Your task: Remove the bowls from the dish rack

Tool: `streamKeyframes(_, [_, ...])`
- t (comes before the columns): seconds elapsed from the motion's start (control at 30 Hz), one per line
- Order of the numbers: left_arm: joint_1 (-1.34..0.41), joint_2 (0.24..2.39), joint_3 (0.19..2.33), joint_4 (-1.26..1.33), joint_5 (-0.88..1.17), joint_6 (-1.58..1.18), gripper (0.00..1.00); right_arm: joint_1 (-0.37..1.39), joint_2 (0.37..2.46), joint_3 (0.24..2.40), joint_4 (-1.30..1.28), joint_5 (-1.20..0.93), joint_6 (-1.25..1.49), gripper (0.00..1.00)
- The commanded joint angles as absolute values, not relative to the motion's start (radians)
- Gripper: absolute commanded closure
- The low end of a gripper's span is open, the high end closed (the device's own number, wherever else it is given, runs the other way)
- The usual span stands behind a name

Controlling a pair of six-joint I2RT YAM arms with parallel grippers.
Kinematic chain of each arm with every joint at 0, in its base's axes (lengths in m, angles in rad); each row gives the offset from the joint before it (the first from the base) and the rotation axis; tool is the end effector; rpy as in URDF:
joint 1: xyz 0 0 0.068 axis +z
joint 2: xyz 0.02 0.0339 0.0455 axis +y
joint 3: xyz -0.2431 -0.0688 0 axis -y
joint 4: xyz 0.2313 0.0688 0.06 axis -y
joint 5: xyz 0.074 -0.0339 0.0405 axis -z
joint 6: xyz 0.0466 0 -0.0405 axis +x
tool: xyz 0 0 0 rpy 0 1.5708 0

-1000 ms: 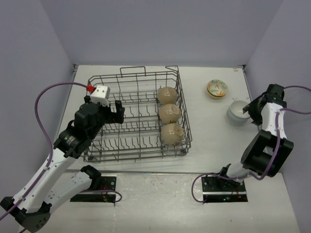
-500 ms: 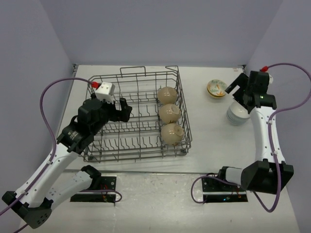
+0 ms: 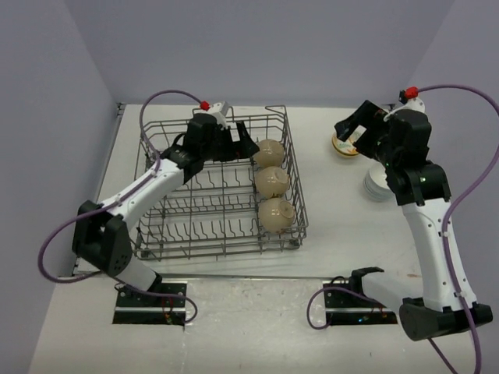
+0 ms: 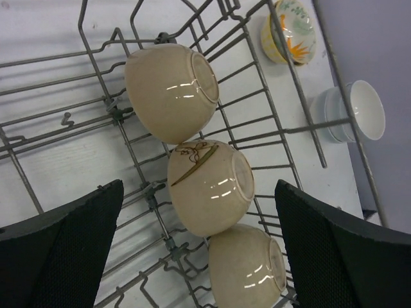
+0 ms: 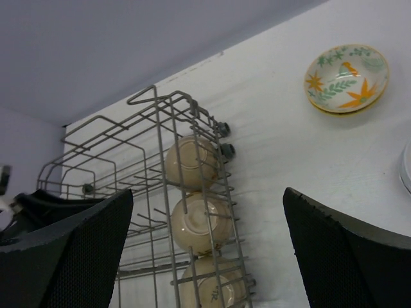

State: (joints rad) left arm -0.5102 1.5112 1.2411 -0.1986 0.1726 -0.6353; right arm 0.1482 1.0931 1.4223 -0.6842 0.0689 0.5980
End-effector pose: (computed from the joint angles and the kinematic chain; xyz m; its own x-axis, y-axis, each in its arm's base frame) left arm 0.3028 -0.1786 0.2981 -0.6821 -0.2882 -0.6721 0.2609 0.7626 -0.5919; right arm 0.2188 0.0294 0.4191 -0.3311 0.5184 -0.7884 0.1246 0.8522 0.5081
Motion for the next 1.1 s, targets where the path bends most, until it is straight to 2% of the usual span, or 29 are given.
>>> streamKeyframes(0.0, [-0.503,1.578,1.327,-0.138,0.227,-0.715,0.00,0.164,1.054,1.456,-0.658,-0.058,0.572,0.01])
streamKeyframes(0.23, [-0.502,1.745,1.376,-0.123,0.141,-0.761,0.00,0.170,0.942,1.428,-0.620,-0.158,0.560,0.01])
streamKeyframes(0.47, [-0.502,1.824,1.350,0.021,0.166,-0.808,0.00,0.170,0.861,1.436,-0.608,-0.251,0.572,0.01])
streamKeyframes(0.67, [-0.502,1.879,1.341,0.138,0.216,-0.824,0.00,0.170,0.841,1.442,-0.608,-0.293,0.563,0.01])
streamKeyframes(1.07, [-0.497,1.942,1.362,0.155,0.225,-0.850,0.01,0.175,0.839,1.468,-0.606,-0.299,0.561,0.01])
